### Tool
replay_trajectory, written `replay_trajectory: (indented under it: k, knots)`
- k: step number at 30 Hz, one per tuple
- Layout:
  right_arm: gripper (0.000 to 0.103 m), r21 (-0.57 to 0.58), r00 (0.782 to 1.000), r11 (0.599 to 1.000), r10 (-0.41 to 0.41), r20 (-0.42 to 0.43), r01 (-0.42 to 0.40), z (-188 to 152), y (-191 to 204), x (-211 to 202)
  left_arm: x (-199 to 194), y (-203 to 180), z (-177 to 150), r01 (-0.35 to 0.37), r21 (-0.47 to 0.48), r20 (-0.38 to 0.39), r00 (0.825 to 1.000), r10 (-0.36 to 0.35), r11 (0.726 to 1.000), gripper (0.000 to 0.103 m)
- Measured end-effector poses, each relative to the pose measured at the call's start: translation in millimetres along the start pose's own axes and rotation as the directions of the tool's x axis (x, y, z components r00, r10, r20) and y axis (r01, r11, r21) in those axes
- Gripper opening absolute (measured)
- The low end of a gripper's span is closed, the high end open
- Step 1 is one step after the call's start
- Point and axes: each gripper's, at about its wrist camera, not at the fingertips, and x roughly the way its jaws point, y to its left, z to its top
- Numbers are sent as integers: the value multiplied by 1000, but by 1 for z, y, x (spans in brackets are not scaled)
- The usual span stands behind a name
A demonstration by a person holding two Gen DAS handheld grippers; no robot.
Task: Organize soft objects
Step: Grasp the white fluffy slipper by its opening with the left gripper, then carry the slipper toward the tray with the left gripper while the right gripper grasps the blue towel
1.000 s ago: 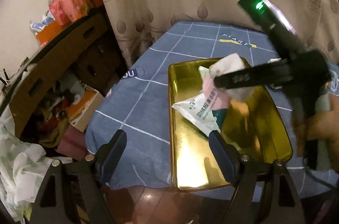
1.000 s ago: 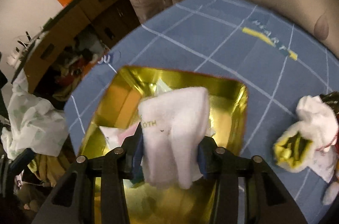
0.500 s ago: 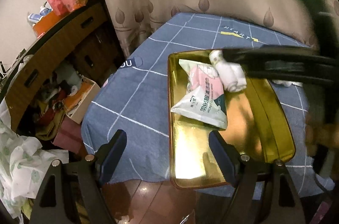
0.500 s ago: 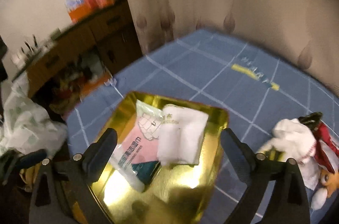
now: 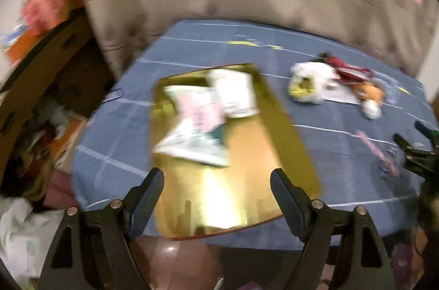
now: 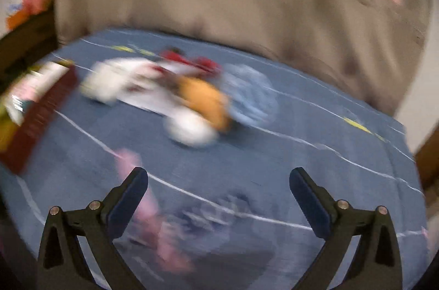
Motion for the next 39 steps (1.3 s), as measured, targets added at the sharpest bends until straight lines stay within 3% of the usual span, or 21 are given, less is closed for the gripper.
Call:
replay_trajectory:
  k: [4,8,11,15,19,22,24,27,28,30,31,33,36,39]
  knots:
    - [103,18,998,998,-65,-15,65,-21,-32,9,3,-44,24,105,109,-28,994,-102,989,82]
    - [103,46,999,998,-38,6,38,-22,-38,8,17,-86,62,175,195,-48,984,-169,965,82]
    - [103,35,1000,999,-18,13,17,-21,-35,8,44,-115,90,196,260,-91,980,-178,945,82]
    - [103,87,999,996,27,43,-31,-26,-45,4,89,-145,122,189,296,-147,978,-151,936,82]
    - [103,156,996,985,71,58,-80,-28,-57,3,129,-157,140,162,279,-196,975,-109,947,82]
    - [103,185,993,977,95,64,-106,-28,-61,2,148,-163,143,147,293,-214,973,-85,945,82]
    - [103,185,993,976,104,64,-114,-28,-61,3,163,-166,143,103,308,-224,974,-34,946,82]
    - [103,178,993,977,106,59,-115,-28,-59,4,177,-163,141,125,285,-255,966,-51,950,82]
    - [103,178,992,977,109,57,-118,-28,-59,4,181,-162,140,143,267,-265,962,-71,953,69]
    - [103,180,992,976,115,51,-122,-27,-60,6,183,-157,138,200,221,-266,954,-138,955,34]
    - [103,183,992,975,117,47,-124,-27,-60,7,183,-153,136,256,168,-268,941,-206,952,32]
    - [103,191,992,973,123,41,-129,-27,-61,9,179,-145,134,265,97,-264,936,-232,959,30]
    - [103,204,991,970,126,41,-132,-27,-64,10,161,-148,123,270,105,-232,943,-241,957,30]
    - [103,203,991,970,124,40,-130,-27,-64,10,136,-154,106,335,97,-216,926,-308,937,30]
